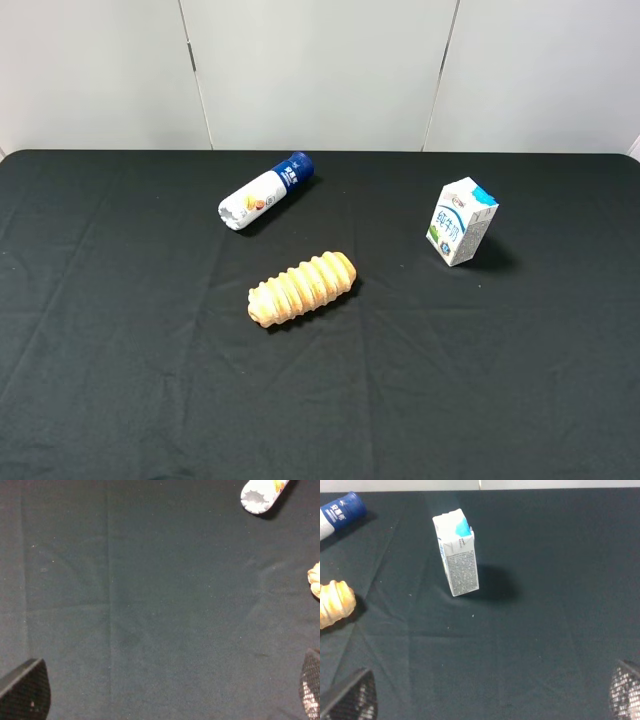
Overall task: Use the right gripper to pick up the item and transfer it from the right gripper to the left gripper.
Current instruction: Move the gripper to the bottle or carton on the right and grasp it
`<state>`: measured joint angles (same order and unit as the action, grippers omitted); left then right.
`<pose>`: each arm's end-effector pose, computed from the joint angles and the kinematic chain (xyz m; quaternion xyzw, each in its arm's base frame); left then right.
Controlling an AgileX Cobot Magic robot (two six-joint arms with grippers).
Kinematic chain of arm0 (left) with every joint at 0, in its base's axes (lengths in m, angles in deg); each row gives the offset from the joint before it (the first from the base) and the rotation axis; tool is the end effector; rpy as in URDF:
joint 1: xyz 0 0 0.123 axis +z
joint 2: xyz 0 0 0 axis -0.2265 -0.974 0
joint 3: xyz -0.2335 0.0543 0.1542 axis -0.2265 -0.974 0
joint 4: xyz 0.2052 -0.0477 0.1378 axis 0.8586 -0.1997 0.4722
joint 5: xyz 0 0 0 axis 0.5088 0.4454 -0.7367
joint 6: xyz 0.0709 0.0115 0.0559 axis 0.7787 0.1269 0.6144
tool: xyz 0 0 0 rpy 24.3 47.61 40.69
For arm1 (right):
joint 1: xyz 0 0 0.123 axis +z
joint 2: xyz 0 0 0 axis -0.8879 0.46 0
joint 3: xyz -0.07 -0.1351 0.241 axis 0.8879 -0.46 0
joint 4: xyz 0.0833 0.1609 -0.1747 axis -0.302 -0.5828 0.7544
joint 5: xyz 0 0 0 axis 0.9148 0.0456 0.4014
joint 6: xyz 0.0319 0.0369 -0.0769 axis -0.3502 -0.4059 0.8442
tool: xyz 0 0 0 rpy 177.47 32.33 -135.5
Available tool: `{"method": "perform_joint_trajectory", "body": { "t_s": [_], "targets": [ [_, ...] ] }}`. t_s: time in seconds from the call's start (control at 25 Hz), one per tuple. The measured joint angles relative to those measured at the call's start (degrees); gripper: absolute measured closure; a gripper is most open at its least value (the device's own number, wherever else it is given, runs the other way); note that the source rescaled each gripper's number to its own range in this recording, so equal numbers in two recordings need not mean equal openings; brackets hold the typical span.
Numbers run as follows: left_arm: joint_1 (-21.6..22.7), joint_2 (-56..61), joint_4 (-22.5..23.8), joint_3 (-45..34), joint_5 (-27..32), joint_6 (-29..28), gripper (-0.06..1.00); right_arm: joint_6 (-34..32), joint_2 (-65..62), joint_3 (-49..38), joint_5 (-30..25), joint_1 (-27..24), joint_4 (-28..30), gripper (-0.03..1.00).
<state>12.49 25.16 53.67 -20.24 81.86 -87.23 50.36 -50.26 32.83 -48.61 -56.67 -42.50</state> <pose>-0.0040 -0.0041 0.2737 0.0233 0.8553 -0.0183 0.5173 -0.0065 0.0060 0.2789 -0.0300 0.8477 0.0789 0.5237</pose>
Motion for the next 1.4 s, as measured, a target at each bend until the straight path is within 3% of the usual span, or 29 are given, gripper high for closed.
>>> {"method": "perform_joint_trajectory", "body": {
  "t_s": [1.12, 1.4],
  "targets": [
    [0.0, 0.0, 0.0, 0.0, 0.0, 0.0, -0.06, 0.0, 0.2, 0.0, 2.2, 0.0, -1.2, -0.03],
    [0.0, 0.0, 0.0, 0.0, 0.0, 0.0, -0.06, 0.4, 10.6, 5.4, 1.2, 0.0, -1.9, -0.03]
  ]
}}
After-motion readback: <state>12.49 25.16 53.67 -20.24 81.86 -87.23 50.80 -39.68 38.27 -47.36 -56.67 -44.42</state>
